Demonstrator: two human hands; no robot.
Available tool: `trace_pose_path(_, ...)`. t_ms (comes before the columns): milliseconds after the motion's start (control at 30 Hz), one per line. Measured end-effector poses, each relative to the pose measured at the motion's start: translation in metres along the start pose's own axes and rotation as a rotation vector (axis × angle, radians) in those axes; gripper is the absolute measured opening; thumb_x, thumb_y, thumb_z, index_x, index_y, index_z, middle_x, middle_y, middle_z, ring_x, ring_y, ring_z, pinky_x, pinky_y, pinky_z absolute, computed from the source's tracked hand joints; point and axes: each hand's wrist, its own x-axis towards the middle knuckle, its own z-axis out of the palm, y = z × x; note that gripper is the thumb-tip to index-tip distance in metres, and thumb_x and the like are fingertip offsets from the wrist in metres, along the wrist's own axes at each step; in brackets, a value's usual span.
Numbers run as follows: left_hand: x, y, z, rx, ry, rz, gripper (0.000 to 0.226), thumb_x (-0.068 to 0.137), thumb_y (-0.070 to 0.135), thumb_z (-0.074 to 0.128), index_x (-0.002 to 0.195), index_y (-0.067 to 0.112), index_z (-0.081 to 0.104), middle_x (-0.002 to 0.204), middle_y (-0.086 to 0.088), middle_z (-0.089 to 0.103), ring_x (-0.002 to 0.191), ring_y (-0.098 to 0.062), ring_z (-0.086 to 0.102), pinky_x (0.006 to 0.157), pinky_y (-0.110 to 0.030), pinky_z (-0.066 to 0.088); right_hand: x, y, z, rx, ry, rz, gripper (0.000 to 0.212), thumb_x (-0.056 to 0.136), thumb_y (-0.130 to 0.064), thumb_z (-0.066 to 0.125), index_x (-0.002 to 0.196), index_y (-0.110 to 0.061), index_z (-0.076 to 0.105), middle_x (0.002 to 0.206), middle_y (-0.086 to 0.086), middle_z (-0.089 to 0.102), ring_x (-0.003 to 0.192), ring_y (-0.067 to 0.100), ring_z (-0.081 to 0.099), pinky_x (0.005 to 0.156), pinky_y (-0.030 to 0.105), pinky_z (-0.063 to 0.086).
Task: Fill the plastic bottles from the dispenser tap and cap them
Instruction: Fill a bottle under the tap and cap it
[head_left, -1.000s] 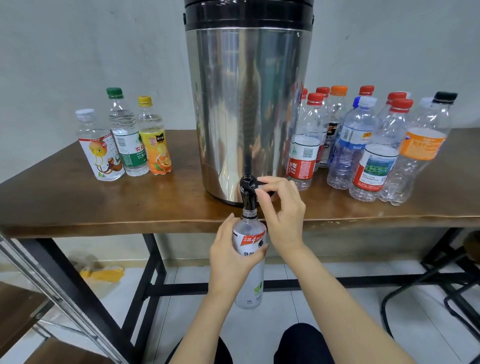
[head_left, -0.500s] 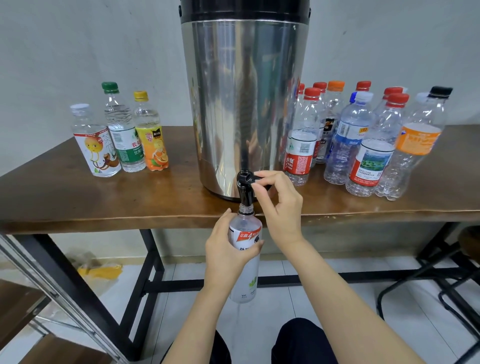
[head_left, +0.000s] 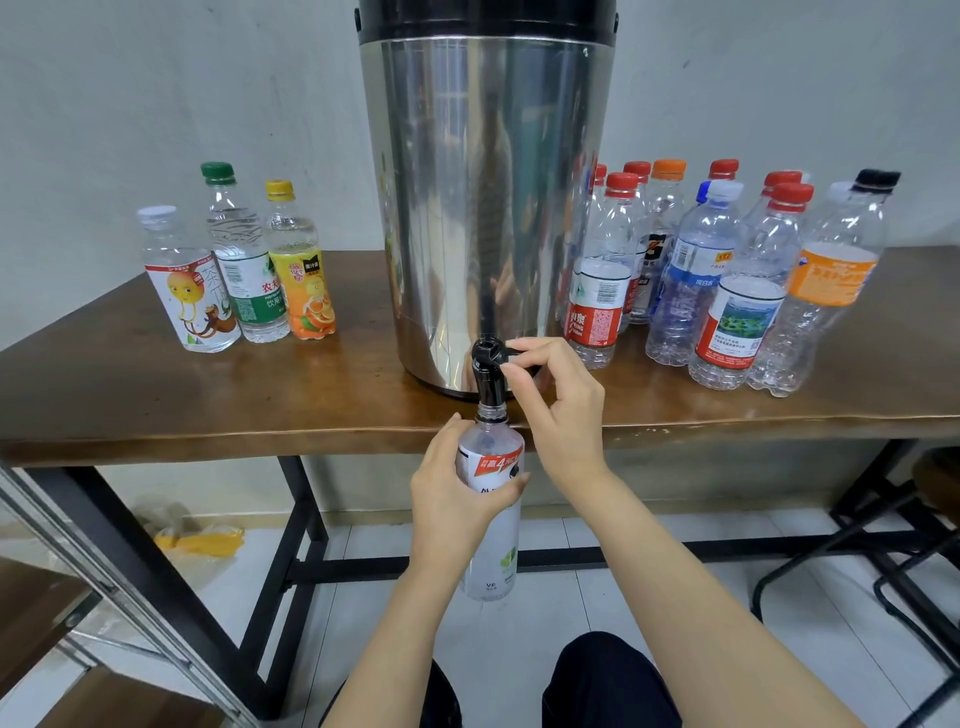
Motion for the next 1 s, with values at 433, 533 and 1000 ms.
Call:
trace_pose_path(433, -0.0007, 0.0021, 0.0003, 0.003, 0.003, -0.021, 0.092, 0.062, 0.036, 0.092, 0.141, 0.018, 0.048, 0.14, 0.002, 0.056, 0.12, -0.011, 0.056, 0.085, 0.005, 0.037, 0.0001, -0.0002, -0.0002, 0.004, -0.005, 0.006, 0.025, 0.093, -0.029, 0.058, 0.091, -0.005, 0.066, 0.104, -0.003, 0.067, 0.101, 0.008, 0.062, 0.082, 0.018, 0.047)
trace_pose_path(533, -0.0008, 0.0033, 0.0, 0.004, 0.008, -0.019, 0.092, 0.062, 0.035, 0.092, 0.14, 0.018, 0.048, 0.14, 0.002, 0.055, 0.119, -0.009, 0.054, 0.085, 0.005, 0.036, 0.0001, -0.0007, 0.0001, 0.002, -0.004, 0.007, 0.025, 0.093, -0.029, 0.058, 0.091, -0.005, 0.066, 0.103, -0.003, 0.066, 0.101, 0.008, 0.062, 0.083, 0.016, 0.046)
trace_pose_path(1000, -0.0022, 0.0072, -0.0012, 0.004, 0.007, -0.023, 0.092, 0.063, 0.036, 0.092, 0.141, 0.02, 0.047, 0.142, 0.003, 0.054, 0.121, -0.011, 0.055, 0.095, -0.018, 0.047, -0.0002, -0.0006, 0.0004, 0.017, -0.004, 0.013, 0.023, 0.093, -0.027, 0.059, 0.09, -0.005, 0.066, 0.103, -0.002, 0.066, 0.1, 0.007, 0.062, 0.081, 0.013, 0.045)
